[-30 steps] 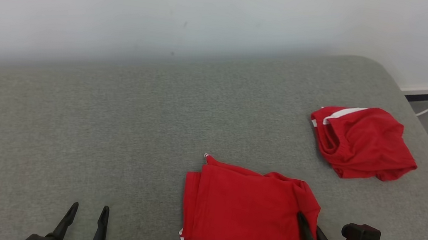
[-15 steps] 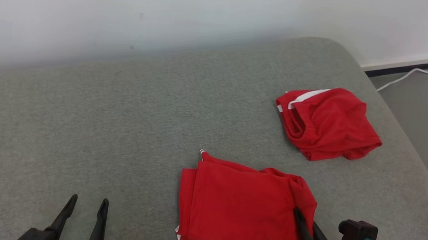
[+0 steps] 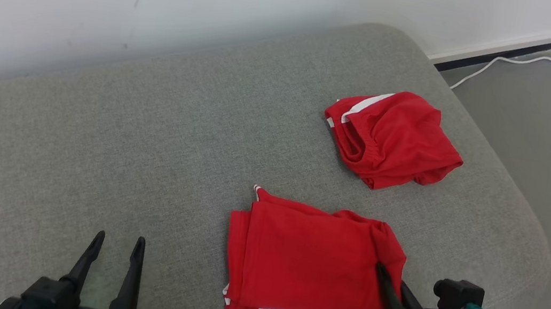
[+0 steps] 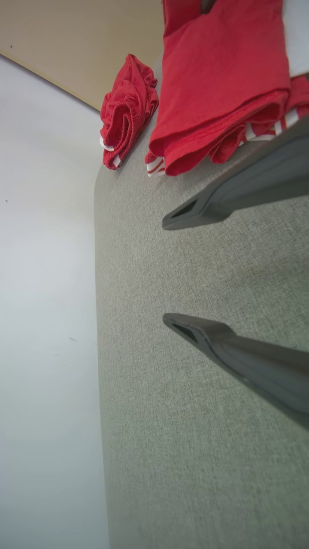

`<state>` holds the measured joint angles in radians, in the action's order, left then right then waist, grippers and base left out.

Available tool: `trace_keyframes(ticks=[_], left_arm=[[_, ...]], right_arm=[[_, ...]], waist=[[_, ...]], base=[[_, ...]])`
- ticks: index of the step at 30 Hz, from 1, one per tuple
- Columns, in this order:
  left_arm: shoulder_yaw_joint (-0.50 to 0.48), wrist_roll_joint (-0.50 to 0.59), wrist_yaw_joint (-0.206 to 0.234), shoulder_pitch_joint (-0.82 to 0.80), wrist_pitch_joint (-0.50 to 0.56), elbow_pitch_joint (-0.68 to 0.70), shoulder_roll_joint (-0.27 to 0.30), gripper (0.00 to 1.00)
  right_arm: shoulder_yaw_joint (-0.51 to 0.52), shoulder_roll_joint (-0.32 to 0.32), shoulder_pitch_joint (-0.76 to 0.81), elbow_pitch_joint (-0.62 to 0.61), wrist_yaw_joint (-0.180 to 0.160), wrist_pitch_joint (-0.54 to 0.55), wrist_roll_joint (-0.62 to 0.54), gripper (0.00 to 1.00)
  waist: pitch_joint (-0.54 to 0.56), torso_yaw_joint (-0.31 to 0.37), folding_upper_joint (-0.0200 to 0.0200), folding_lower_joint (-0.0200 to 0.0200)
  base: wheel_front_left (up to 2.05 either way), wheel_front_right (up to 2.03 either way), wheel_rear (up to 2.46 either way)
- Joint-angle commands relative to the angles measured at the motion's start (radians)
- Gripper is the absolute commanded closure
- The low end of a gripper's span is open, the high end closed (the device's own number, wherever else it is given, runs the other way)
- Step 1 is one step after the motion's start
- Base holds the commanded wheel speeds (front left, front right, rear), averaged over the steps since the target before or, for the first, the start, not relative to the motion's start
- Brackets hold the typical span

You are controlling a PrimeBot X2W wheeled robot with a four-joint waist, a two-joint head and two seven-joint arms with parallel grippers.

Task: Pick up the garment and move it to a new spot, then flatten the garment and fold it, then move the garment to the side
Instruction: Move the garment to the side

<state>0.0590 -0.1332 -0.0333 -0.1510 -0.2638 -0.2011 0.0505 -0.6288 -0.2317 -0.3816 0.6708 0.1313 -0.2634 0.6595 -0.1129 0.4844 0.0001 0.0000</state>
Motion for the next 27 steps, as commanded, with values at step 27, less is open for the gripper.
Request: trace_keyframes(ticks=[27], left_arm=[[0.075, 0.066, 0.002, -0.086, 0.000, 0.014, 0.001, 0.00]], right_arm=[[0.283, -0.107, -0.404, 0.045, -0.001, 0.000, -0.308, 1.00]], waist=[[-0.129, -0.161, -0.0001, 0.0000]], base=[[0.00, 0.00, 0.00]])
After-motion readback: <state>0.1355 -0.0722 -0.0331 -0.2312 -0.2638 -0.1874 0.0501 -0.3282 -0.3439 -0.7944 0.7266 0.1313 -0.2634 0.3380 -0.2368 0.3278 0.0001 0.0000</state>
